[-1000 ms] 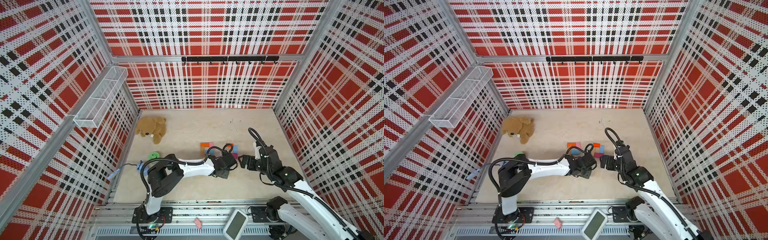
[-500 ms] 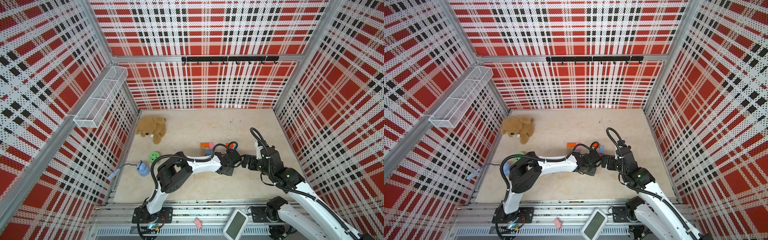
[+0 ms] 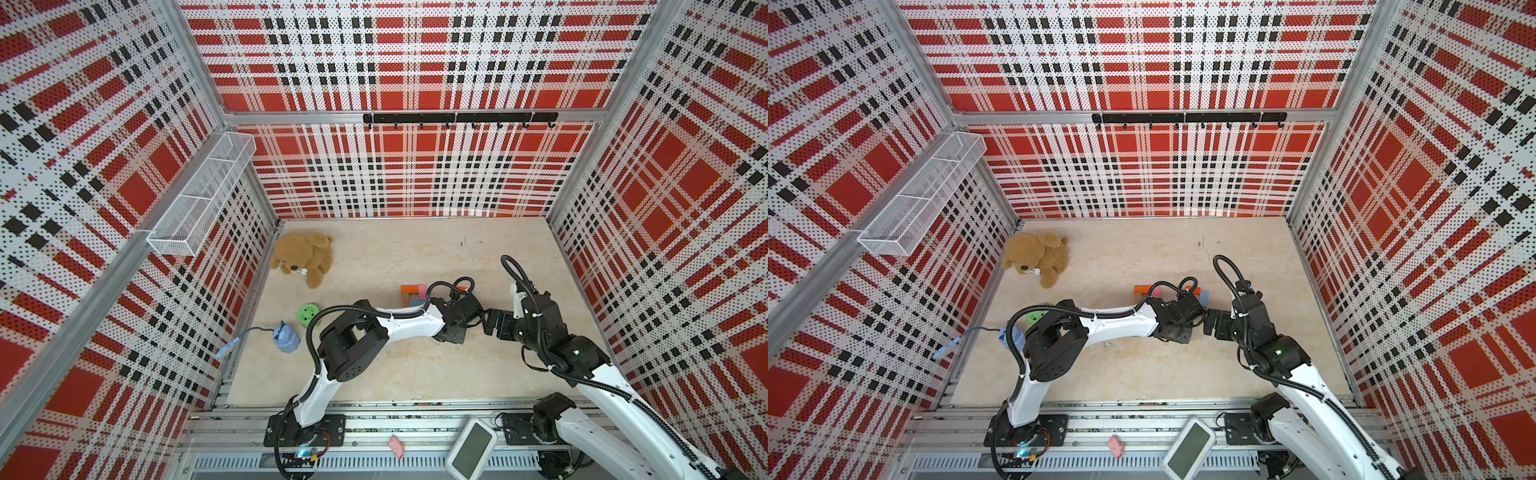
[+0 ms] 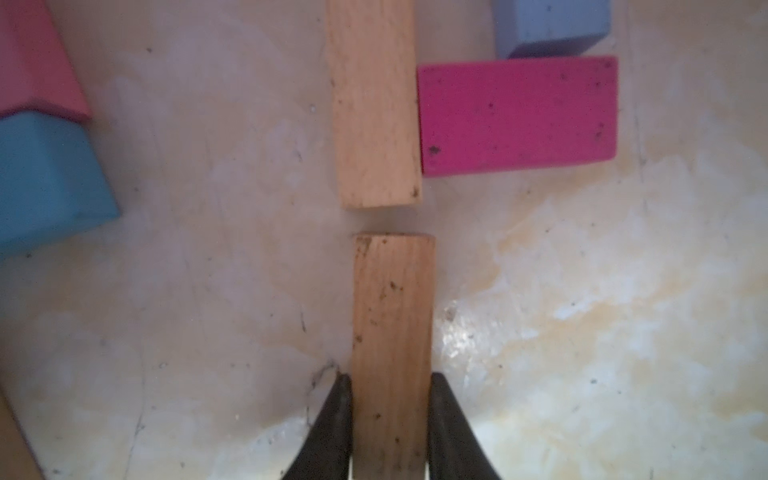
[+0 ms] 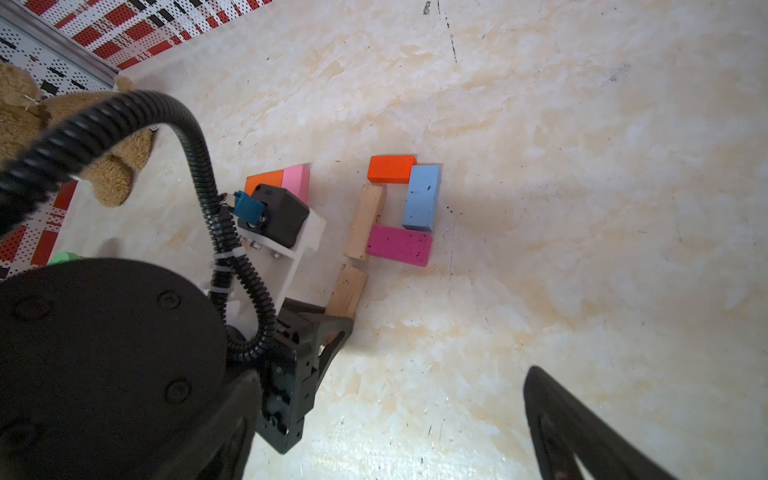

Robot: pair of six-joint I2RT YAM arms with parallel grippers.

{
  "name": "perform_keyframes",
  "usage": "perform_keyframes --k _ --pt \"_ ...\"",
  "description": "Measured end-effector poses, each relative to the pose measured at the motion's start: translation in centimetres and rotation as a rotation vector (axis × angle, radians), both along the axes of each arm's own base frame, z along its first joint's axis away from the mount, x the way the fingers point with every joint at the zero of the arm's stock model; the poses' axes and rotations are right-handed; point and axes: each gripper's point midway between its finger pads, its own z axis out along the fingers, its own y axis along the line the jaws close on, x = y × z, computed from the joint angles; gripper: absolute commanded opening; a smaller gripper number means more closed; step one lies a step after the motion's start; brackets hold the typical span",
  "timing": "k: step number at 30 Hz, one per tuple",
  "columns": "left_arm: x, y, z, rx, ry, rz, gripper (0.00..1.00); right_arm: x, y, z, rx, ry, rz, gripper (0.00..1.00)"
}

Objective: Assemble the letter p with building blocks
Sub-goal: Assemble the building block at the center of the board.

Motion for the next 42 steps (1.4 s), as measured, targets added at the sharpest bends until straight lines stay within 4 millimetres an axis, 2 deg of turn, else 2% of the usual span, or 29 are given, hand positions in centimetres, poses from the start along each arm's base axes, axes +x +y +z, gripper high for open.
perform_keyframes --k 6,32,37,42 --pt "0.7 -0.1 0.0 -0.004 -0.004 0.012 0.13 -0.1 0.3 0.3 0.011 -0.011 0.015 1.00" --pt "1.2 0.0 0.0 -0.007 -0.011 0.057 0.15 -0.1 0.4 0.5 0.018 -0.015 0.022 1.00" --pt "1.3 -0.1 0.0 -0.007 -0.011 0.059 0.21 -0.1 0.4 0.5 0.016 -0.016 0.023 1.00" --pt "1.4 -0.1 0.0 -0.007 -0.011 0.060 0.35 -0.1 0.4 0.5 0.016 -0.016 0.023 1.00"
